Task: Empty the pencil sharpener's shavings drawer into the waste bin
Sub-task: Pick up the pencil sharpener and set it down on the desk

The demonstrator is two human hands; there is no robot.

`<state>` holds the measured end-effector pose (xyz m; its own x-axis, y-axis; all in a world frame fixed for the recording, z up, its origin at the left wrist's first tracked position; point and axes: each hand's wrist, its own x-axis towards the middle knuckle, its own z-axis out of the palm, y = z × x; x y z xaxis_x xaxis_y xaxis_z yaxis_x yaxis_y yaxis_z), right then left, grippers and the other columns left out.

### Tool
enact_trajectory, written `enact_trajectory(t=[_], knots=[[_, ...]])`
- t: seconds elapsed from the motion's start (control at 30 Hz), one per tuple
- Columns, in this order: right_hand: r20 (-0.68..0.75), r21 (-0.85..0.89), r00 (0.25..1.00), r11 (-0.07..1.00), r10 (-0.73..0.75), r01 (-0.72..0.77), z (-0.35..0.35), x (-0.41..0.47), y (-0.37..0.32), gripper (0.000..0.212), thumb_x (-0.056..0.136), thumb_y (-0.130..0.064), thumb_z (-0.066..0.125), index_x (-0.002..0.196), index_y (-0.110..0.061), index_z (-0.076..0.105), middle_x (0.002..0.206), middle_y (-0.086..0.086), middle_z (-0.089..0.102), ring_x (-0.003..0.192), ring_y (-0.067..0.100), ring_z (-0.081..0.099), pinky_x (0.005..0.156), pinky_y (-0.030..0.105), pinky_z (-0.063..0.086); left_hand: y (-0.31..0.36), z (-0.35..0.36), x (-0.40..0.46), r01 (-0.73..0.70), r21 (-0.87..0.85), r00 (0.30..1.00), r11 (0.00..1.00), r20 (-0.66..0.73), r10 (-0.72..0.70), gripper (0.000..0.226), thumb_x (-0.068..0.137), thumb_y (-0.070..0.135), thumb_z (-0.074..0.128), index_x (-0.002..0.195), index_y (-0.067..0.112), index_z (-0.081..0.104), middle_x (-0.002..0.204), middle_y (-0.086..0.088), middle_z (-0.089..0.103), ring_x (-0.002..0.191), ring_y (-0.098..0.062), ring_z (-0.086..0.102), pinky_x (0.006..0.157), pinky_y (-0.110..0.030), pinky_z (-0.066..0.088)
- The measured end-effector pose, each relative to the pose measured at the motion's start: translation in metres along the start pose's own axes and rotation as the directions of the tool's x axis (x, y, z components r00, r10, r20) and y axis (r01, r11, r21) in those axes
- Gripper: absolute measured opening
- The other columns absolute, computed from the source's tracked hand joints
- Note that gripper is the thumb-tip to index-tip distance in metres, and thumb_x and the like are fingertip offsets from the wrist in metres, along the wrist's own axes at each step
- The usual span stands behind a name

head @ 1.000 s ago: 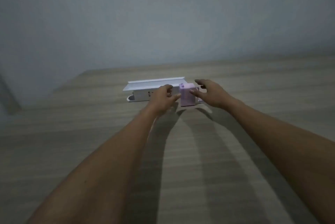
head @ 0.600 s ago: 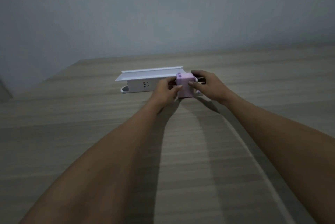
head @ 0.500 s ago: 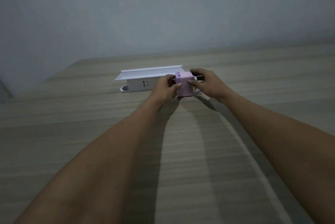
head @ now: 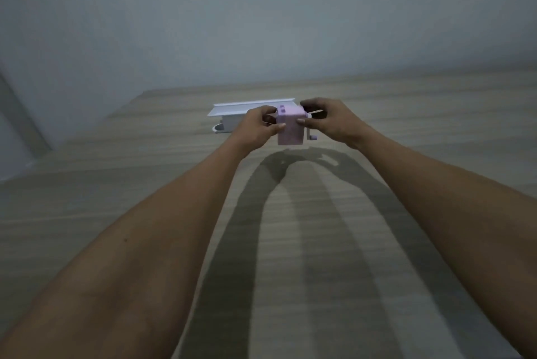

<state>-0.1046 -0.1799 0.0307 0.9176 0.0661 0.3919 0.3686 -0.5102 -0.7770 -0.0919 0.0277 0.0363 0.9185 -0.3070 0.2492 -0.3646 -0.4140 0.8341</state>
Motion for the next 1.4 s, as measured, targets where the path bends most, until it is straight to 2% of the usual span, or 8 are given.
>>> enact_trajectory(t=[0.1,0.3,0.53,0.67,0.83,1.03,1.13,1.4], knots=[[0.017,0.017,1.000,1.000,0.018,-0.019,-0.002,-0.028,-0.022,0.053,0.087,-0.009,0.077,0.136,0.001,0.059,0.130,0.016,0.067,0.113,0.029,0.068,0.097,0.035,0.056,0.015,-0.008,-0.034,-0.028,0.007,0.999,1.000,0.028,0.028,0.041,0.092,0.004,0.067,0.132,0.003,0.061,0.104,-0.012,0.068,0.091,-0.018,0.064,0.093,-0.038,0.053],[0.052,0.065,0.999,0.998,0.009,-0.012,0.004,-0.091,-0.051,0.048,0.087,-0.003,0.074,0.133,0.002,0.061,0.124,0.014,0.067,0.102,0.022,0.066,0.080,0.013,0.056,0.024,-0.013,-0.093,-0.034,0.001,0.994,0.999,0.103,0.033,0.038,0.092,0.004,0.068,0.129,0.003,0.065,0.103,-0.018,0.071,0.089,-0.018,0.064,0.092,-0.035,0.052],[0.103,0.028,0.994,0.999,0.034,-0.037,0.010,-0.136,-0.055,0.053,0.087,-0.008,0.075,0.137,0.001,0.058,0.129,0.014,0.066,0.110,0.024,0.067,0.082,0.012,0.056,0.012,-0.004,-0.138,0.006,-0.014,0.993,1.000,0.117,-0.004,0.044,0.090,0.008,0.072,0.132,0.004,0.062,0.099,-0.009,0.069,0.089,-0.017,0.065,0.086,-0.029,0.055],[0.111,0.010,0.993,0.999,0.050,-0.051,0.017,-0.150,-0.049,0.055,0.086,-0.010,0.077,0.137,0.001,0.058,0.131,0.015,0.066,0.111,0.025,0.068,0.092,0.025,0.057,0.006,0.002,-0.155,0.024,-0.020,0.993,1.000,0.116,-0.022,0.043,0.091,0.008,0.071,0.132,0.005,0.061,0.102,-0.008,0.068,0.086,-0.014,0.065,0.072,-0.016,0.053],[0.082,0.035,0.996,0.999,0.026,-0.028,0.021,-0.157,-0.044,0.056,0.086,-0.012,0.077,0.138,-0.001,0.058,0.133,0.012,0.066,0.113,0.025,0.068,0.080,0.011,0.056,-0.001,0.007,-0.165,0.047,-0.081,0.996,0.996,0.080,-0.041,0.048,0.092,0.007,0.069,0.138,0.006,0.056,0.112,-0.013,0.067,0.086,-0.015,0.064,0.061,-0.008,0.054],[0.145,0.129,0.986,0.987,0.078,-0.097,0.025,-0.159,-0.034,0.058,0.084,-0.013,0.080,0.137,-0.006,0.060,0.128,0.010,0.070,0.114,0.024,0.070,0.088,0.029,0.060,-0.007,0.008,-0.164,0.076,-0.124,0.990,0.989,0.125,-0.060,0.063,0.088,0.021,0.076,0.145,0.011,0.051,0.126,-0.013,0.066,0.108,-0.022,0.067,0.079,-0.019,0.058],[0.174,0.141,0.980,0.983,0.097,-0.122,0.026,-0.158,-0.032,0.061,0.082,-0.011,0.081,0.139,-0.009,0.059,0.126,0.009,0.071,0.109,0.020,0.071,0.083,0.025,0.060,-0.012,0.010,-0.162,0.098,-0.107,0.978,0.989,0.193,-0.076,0.069,0.081,0.021,0.082,0.143,0.014,0.053,0.124,-0.009,0.070,0.113,-0.023,0.068,0.093,-0.033,0.058],[0.237,0.123,0.961,0.977,0.142,-0.175,0.029,-0.156,-0.022,0.050,0.081,-0.005,0.081,0.128,-0.004,0.063,0.113,0.011,0.074,0.089,0.014,0.071,0.074,0.018,0.058,-0.024,0.015,-0.155,0.108,-0.134,0.976,0.985,0.203,-0.080,0.064,0.078,0.007,0.083,0.137,0.006,0.056,0.118,-0.005,0.073,0.106,-0.017,0.071,0.089,-0.024,0.057]])
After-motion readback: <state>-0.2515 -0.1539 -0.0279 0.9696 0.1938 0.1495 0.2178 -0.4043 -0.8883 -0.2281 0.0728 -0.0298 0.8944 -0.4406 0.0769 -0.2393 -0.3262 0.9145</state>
